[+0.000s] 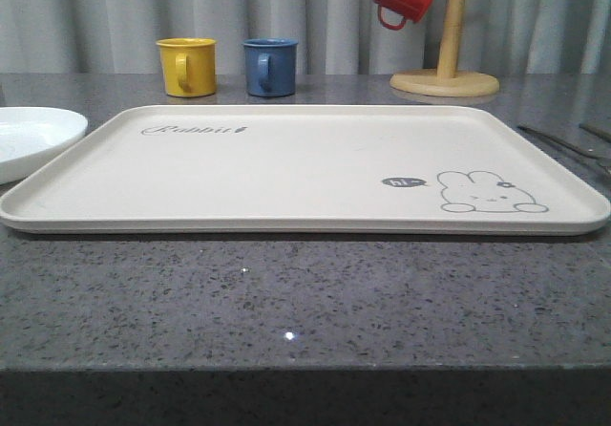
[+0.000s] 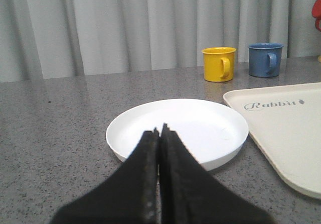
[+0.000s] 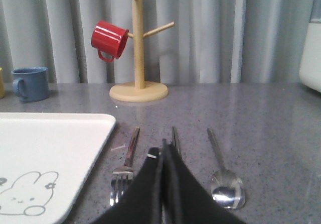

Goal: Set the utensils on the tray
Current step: 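Move the left gripper down over the white plate's rim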

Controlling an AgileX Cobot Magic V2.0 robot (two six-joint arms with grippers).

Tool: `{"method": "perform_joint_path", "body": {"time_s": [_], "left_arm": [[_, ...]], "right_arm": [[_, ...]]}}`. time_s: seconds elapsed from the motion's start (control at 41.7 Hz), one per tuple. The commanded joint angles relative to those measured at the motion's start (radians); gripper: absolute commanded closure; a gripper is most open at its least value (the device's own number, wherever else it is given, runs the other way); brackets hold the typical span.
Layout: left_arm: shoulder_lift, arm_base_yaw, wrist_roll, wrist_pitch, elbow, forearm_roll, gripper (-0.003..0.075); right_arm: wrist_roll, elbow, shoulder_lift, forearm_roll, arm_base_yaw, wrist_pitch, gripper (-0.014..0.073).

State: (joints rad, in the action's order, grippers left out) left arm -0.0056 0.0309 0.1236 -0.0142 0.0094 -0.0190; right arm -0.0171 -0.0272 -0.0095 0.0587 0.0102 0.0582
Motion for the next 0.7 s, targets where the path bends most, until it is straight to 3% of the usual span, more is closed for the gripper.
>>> {"method": "perform_joint_path", "body": {"time_s": [0.0, 0.192, 0.527, 0.671], "left_arm": [[-0.022, -0.003, 0.0, 0.126, -0.014, -0.015, 0.0738], [-0.018, -0.003, 0.0, 0.077, -0.168, -0.037, 0.0738], [0.199, -0.003, 0.0, -0.29, -0.57, -0.033, 0.0738], [0.312, -0.003, 0.0, -0.354, -0.623, -0.033, 0.0738]], "right_arm": [[0.005, 0.013, -0.018, -0.01, 0.004, 0.148, 0.0662], [0.017, 0.178, -0.016, -0.078, 0.004, 0.083, 0.0662], [0.017, 0.593, 0.229, -0.078, 0.004, -0.456, 0.0662], [0.017, 0.658, 0.367, -0.078, 0.004, -0.616, 0.0662]]}}
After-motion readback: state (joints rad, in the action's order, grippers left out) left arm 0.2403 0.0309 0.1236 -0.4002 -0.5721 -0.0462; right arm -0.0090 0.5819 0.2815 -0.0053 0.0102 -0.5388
